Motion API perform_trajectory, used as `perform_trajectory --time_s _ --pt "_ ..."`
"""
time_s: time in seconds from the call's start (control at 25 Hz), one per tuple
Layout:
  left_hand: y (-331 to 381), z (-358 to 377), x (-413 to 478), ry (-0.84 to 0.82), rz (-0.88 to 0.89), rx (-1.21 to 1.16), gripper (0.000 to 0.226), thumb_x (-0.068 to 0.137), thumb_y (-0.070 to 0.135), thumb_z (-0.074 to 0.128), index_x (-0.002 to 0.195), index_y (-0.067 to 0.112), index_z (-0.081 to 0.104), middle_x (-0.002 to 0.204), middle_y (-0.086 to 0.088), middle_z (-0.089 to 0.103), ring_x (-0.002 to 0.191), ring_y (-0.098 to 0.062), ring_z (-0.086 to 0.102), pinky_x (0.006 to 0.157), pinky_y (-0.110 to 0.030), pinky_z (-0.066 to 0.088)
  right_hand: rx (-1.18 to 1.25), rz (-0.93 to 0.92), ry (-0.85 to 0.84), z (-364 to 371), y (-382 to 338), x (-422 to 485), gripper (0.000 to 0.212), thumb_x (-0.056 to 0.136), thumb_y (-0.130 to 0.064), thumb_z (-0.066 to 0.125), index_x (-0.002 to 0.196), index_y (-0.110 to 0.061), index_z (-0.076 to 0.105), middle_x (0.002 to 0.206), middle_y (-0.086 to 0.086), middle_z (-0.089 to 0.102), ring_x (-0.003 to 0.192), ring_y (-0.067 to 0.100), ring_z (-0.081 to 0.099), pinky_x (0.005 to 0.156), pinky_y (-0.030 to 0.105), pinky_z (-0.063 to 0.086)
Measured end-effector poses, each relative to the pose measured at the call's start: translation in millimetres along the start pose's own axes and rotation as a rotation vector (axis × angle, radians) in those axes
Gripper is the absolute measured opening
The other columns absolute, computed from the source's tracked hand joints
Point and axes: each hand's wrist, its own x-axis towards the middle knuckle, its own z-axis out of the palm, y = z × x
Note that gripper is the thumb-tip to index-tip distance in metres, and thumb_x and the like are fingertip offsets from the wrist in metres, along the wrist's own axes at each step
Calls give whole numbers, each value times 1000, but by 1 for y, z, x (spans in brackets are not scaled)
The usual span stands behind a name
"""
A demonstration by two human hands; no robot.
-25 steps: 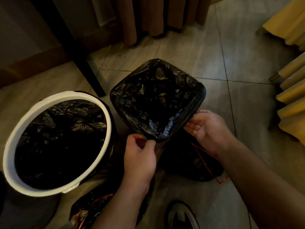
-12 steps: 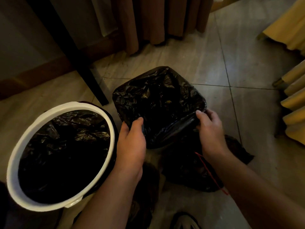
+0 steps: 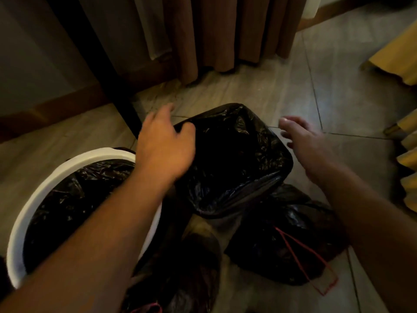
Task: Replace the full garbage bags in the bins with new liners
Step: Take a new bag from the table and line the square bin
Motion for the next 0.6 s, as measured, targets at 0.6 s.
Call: perform_trajectory --time_s 0.6 --pt "-4 14 14 -104 -109 -83 45 95 38 47 139 36 53 124 -8 67 101 -24 68 83 -36 57 -461 -356 44 26 -16 -9 38 86 -65 55 121 -49 55 112 -16 62 101 7 63 78 34 55"
